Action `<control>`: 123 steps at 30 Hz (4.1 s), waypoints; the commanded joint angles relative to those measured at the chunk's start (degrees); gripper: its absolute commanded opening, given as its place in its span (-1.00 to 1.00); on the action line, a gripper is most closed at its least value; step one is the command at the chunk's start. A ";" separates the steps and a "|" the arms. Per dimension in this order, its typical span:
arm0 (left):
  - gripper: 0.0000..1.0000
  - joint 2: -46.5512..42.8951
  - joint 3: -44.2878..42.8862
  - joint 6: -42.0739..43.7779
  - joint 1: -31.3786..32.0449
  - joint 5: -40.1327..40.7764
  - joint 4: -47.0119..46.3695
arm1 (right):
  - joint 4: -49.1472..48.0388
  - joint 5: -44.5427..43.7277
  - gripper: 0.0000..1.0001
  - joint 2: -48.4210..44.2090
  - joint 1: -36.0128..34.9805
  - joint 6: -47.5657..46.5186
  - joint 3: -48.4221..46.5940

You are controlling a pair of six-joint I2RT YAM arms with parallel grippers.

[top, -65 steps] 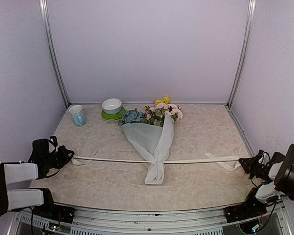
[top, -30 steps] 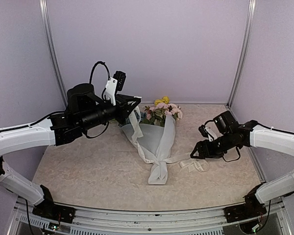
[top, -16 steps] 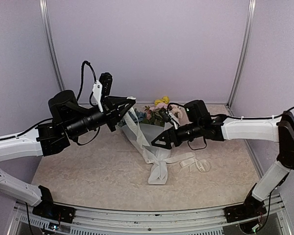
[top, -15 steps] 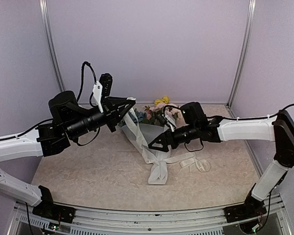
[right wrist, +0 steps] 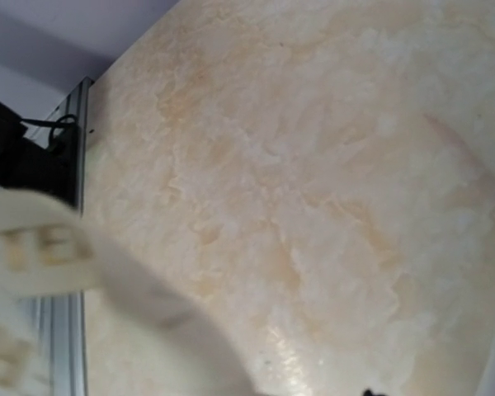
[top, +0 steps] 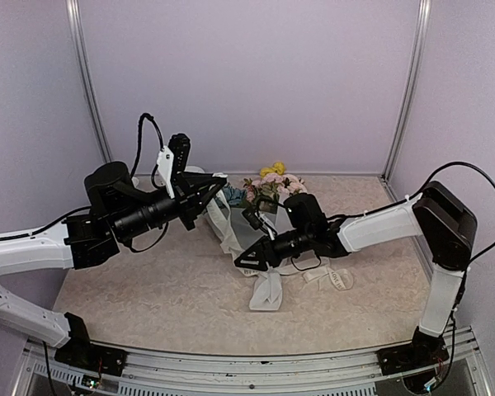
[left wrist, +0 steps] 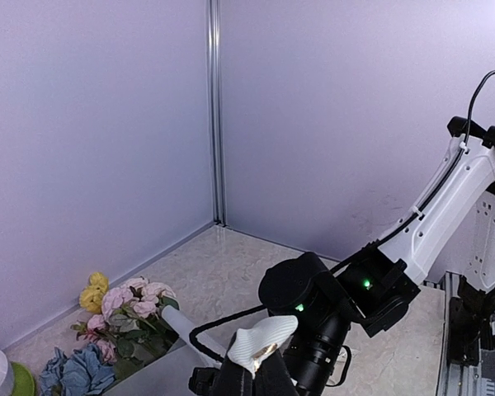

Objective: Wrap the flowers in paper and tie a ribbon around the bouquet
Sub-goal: Pass from the left arm to the right, then pass from the right arm to the left, then pass from the left arm to the right

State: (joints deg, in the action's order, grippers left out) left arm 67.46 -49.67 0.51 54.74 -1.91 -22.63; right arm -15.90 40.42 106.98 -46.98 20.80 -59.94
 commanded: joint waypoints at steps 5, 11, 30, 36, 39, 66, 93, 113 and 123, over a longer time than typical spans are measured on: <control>-1.00 -1.46 1.42 0.90 0.34 0.98 -2.33 | -3.98 1.87 -0.30 3.28 -0.39 1.11 -2.49; -1.00 -1.76 2.04 0.27 0.03 -0.35 -2.25 | -6.11 1.76 -1.00 2.84 -0.32 1.66 -2.18; 0.23 -7.42 6.90 10.94 -1.67 -7.11 22.09 | -0.08 -8.42 -1.00 -1.54 -0.28 -5.04 -3.09; 0.25 2.95 12.69 2.54 -9.82 -3.43 6.92 | -5.15 -5.29 -1.00 -4.00 -0.25 -3.29 0.30; 0.34 8.10 15.10 3.26 -9.70 -8.81 -0.01 | -6.77 -3.66 -1.00 -4.34 -0.29 -2.82 1.11; -1.00 17.60 9.91 4.00 -9.65 -5.67 -9.30 | -3.47 -4.04 -0.94 -7.22 -0.30 -4.67 4.90; -0.97 18.19 11.20 6.09 -2.09 -13.62 -13.04 | -3.92 -1.24 0.05 -15.62 -0.38 -8.28 5.51; -0.99 19.64 9.52 6.59 -2.01 -14.40 -10.85 | -4.54 -1.69 -0.49 -12.11 -1.61 -6.77 3.59; -1.00 19.55 9.68 6.70 -1.99 -14.34 -9.59 | -4.59 -1.20 -0.69 -11.14 -1.60 -6.44 2.93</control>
State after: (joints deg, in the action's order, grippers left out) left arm 86.65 -39.05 6.72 52.49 -15.46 -32.25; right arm -19.57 38.89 94.78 -48.07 13.93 -55.57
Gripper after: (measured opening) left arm 0.006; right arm 0.244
